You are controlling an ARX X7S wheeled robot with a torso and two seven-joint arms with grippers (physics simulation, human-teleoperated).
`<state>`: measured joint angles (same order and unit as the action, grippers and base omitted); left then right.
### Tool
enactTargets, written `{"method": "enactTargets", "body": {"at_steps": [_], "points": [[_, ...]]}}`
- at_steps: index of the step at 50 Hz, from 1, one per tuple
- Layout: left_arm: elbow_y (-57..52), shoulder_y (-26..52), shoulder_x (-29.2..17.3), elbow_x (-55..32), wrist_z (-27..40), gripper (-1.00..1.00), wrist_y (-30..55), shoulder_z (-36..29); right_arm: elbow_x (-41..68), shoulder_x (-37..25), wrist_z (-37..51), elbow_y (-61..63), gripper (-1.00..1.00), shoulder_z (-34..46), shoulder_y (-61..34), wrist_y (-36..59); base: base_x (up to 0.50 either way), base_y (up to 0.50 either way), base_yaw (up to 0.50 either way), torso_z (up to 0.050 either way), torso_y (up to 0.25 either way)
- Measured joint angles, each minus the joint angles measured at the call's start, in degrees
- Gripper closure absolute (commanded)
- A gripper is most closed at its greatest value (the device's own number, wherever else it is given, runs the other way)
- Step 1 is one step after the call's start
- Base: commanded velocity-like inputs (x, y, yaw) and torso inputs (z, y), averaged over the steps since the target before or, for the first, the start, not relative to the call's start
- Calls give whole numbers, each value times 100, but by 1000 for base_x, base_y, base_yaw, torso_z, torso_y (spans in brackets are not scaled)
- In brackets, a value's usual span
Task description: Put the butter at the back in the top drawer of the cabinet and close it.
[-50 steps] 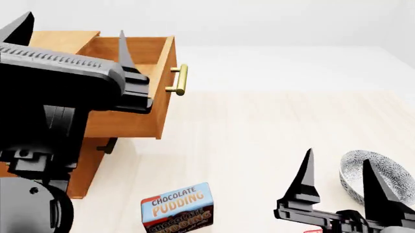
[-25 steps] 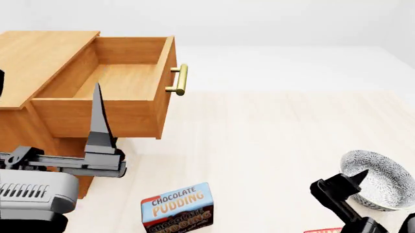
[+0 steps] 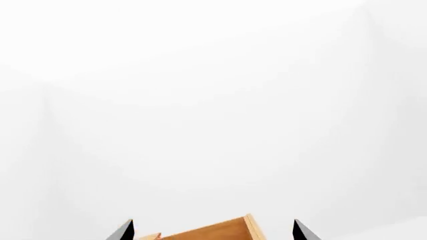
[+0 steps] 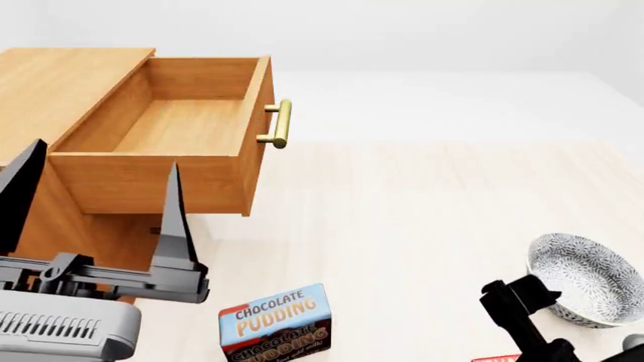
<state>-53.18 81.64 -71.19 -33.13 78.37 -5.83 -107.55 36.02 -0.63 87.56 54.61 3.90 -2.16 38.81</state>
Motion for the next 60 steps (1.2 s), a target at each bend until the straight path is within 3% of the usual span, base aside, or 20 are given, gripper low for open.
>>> {"method": "enactTargets", "body": {"at_steps": [23, 60], "points": [[238, -312, 180, 186, -25, -100, -203, -119, 651, 56, 219, -312, -100, -542, 140, 322, 0, 0, 0, 0, 0], [525, -653, 366, 219, -69, -100, -360, -149, 1088, 12, 197, -1187, -100, -622, 144, 47, 0, 0, 0, 0, 0]]}}
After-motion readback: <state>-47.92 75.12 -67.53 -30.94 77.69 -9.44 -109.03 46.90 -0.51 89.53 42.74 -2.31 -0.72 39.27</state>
